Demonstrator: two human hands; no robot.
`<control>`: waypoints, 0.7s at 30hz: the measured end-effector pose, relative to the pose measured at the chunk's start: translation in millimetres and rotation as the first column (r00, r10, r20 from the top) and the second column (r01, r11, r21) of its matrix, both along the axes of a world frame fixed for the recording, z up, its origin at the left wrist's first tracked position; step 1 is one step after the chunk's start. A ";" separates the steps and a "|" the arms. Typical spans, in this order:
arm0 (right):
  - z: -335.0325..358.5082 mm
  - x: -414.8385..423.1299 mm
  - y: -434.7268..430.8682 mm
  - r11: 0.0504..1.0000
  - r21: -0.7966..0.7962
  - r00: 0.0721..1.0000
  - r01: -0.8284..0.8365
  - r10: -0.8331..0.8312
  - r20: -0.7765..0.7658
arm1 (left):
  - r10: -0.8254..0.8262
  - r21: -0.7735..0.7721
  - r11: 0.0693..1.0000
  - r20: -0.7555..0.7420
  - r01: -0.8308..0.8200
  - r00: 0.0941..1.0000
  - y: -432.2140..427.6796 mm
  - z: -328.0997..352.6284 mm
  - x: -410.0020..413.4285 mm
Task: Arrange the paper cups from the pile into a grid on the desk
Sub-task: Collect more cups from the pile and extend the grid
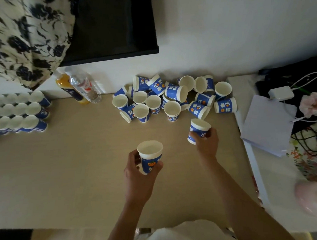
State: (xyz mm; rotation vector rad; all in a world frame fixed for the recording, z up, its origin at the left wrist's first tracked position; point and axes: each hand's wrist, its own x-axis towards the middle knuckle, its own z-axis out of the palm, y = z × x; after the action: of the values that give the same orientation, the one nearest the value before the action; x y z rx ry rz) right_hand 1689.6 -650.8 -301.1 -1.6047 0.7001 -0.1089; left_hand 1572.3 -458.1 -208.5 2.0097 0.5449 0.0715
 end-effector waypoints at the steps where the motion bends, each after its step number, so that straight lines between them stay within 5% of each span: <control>1: 5.1 -6.9 7.2 0.999 0.009 0.999 -0.042 0.041 0.029 | 0.014 -0.009 1.000 0.006 -0.014 1.000 3.6 0.8 -2.1; 21: 94.9 -151.1 269.6 0.759 0.033 0.734 -0.650 0.615 0.289 | 0.440 -0.078 0.898 0.215 -0.434 0.872 226.3 46.2 -132.2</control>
State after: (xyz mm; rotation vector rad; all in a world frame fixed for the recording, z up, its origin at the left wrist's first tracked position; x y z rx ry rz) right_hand 1538.5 -381.2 -206.3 -1.5822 -0.0790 0.2259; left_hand 1440.0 -231.8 -162.4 1.7852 0.8375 0.5631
